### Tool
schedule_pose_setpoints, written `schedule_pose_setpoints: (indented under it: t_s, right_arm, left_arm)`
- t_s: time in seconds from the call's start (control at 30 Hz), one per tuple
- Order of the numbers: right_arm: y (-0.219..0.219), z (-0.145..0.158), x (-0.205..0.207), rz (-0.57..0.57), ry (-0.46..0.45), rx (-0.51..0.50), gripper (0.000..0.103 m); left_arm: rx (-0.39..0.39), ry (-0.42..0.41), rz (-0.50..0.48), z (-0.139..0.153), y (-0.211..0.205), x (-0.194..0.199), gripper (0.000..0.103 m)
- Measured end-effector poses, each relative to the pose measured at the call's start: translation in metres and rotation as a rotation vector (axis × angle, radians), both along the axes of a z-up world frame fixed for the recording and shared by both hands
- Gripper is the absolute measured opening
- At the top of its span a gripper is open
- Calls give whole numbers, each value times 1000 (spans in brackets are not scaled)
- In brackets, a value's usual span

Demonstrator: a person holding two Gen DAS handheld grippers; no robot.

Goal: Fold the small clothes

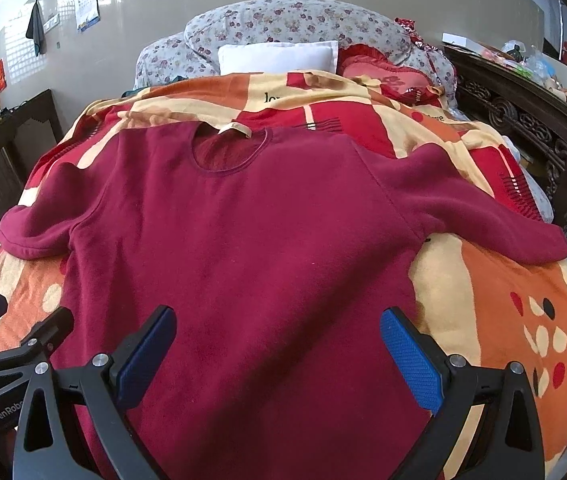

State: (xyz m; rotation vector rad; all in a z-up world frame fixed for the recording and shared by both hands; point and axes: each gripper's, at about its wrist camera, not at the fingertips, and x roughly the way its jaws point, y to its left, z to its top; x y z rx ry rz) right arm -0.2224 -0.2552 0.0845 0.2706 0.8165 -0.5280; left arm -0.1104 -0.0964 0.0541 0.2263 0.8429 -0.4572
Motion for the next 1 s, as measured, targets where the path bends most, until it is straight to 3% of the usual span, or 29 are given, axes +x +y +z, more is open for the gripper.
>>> schedule_pose_setpoints:
  t_s: [1.0]
  right_arm:
    - [0,-11,16,8,25,8,103]
  left_arm:
    - [-3,20,11,-8,-2,8,103]
